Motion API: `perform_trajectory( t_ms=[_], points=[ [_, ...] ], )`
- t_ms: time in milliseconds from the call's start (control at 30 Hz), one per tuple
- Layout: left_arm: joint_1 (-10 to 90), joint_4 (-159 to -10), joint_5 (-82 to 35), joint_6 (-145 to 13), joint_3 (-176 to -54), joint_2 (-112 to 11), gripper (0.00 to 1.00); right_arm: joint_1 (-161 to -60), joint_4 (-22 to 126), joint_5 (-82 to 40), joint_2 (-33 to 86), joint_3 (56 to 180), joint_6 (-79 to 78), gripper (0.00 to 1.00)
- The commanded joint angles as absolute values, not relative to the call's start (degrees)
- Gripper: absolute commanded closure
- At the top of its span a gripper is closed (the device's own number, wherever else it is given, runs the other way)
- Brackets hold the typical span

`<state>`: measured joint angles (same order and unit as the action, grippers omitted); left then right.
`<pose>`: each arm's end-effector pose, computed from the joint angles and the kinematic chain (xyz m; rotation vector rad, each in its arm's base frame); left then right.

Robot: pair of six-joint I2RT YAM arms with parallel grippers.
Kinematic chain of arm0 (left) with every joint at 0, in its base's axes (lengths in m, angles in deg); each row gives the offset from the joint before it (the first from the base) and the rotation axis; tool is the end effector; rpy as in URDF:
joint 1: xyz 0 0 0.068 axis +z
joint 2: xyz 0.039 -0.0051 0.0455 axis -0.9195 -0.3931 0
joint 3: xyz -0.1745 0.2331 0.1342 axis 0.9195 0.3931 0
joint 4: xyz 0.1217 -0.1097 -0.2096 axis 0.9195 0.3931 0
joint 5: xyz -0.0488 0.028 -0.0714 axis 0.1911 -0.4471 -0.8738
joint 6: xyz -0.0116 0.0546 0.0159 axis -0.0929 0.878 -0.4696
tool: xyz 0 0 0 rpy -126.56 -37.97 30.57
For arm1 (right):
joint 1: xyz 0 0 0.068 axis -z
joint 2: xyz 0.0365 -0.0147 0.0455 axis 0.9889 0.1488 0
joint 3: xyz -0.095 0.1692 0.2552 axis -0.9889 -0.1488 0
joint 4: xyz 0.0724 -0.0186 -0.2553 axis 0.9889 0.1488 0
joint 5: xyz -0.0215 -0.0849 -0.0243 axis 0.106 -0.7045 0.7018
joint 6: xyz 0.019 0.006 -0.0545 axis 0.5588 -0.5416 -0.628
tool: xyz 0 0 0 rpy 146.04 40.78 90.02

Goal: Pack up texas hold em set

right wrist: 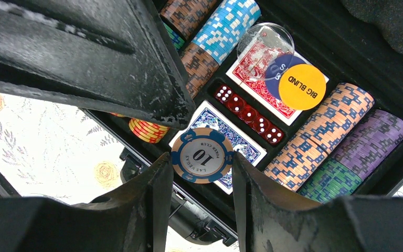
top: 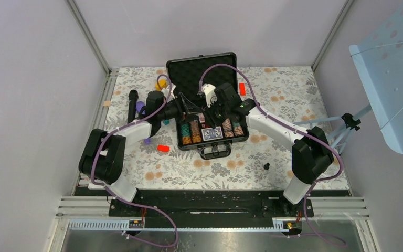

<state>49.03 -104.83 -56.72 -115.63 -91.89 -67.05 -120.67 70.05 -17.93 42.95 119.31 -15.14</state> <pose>0.3287 -0.1347 0.2606 -0.2798 2.1882 -1.5583 0.3091 0.2621 0.3196 -1.0015 2.0572 0.4914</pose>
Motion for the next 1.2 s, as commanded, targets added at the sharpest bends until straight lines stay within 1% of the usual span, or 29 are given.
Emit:
perform_trajectory(
  t_ms=[0, 300, 400, 800, 1000, 1167],
  points=[
    [48.0, -108.8, -58.1, -115.5, -94.5, -68.8, 0.4, -120.2, 68.0, -16.8, 41.3, 120.8, -16.1, 0.62],
    [46.8, -108.9, -57.8, -115.3, -94.7, -69.9, 0.49, -120.2, 68.0, -17.5, 40.9, 121.4, -15.9, 0.63],
    [46.5, -109.0, -57.8, -115.3, -94.7, -70.0, 0.5, -120.1, 68.0, -17.5, 40.8, 121.6, -15.9, 0.63],
    [45.5, -109.4, -58.3, -114.9, -94.4, -70.3, 0.6, -120.2, 68.0, -17.6, 40.4, 122.2, -15.4, 0.63],
    [45.3, -109.5, -58.5, -114.9, -94.6, -70.2, 0.68, -120.1, 68.1, -17.5, 40.3, 122.5, -15.2, 0.63],
    [45.1, -109.5, -58.5, -114.9, -94.7, -70.2, 0.72, -120.1, 68.2, -17.4, 40.5, 122.7, -15.2, 0.63]
  ],
)
